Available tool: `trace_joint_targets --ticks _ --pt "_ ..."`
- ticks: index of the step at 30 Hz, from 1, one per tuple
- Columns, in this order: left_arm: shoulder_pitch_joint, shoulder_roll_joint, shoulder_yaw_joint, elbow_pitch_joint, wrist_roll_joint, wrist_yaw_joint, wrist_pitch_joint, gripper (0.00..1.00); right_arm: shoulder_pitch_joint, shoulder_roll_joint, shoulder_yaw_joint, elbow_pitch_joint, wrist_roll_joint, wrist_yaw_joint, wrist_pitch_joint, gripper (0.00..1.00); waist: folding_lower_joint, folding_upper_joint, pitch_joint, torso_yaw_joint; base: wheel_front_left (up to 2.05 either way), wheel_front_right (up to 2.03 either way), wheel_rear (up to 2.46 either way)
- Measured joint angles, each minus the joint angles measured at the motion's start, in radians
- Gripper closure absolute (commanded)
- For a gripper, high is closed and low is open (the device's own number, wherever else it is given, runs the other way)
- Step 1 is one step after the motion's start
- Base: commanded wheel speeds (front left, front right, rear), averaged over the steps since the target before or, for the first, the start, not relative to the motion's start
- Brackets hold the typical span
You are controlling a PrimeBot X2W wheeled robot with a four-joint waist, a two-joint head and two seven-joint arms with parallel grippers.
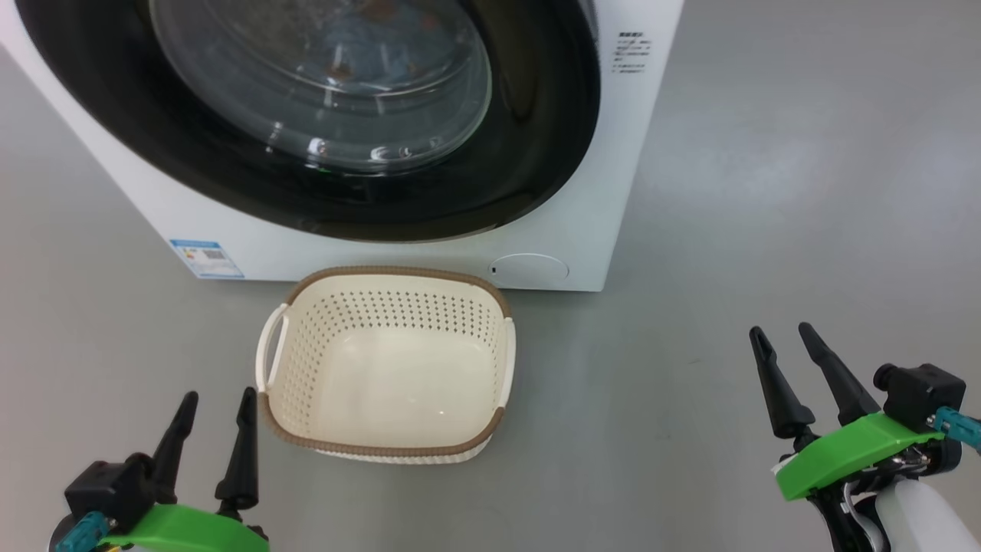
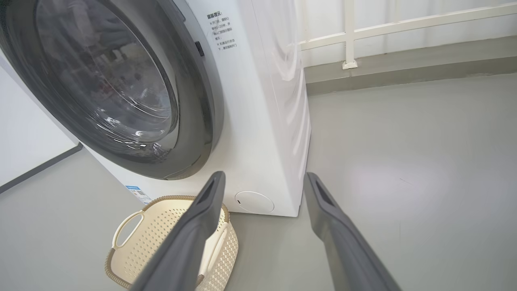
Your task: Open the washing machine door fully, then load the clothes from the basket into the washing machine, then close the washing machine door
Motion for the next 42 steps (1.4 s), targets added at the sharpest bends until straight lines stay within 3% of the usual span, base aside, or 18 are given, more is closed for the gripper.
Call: trace_joint_targets --ticks 19,42 --pt "0.055 0.013 0.029 0.016 0.013 0.000 0.000 0.00 0.091 0.009 -0.037 -0.014 0.000 0.000 0.000 0.00 0.0000 0.0000 -0.071 -0.090 0.00 0.00 0.00" --pt "0.073 0.014 0.041 0.010 0.028 0.000 0.000 0.00 0.111 0.013 -0.062 -0.021 0.000 0.000 0.000 0.00 0.0000 0.0000 -0.086 -0.100 0.00 0.00 0.00"
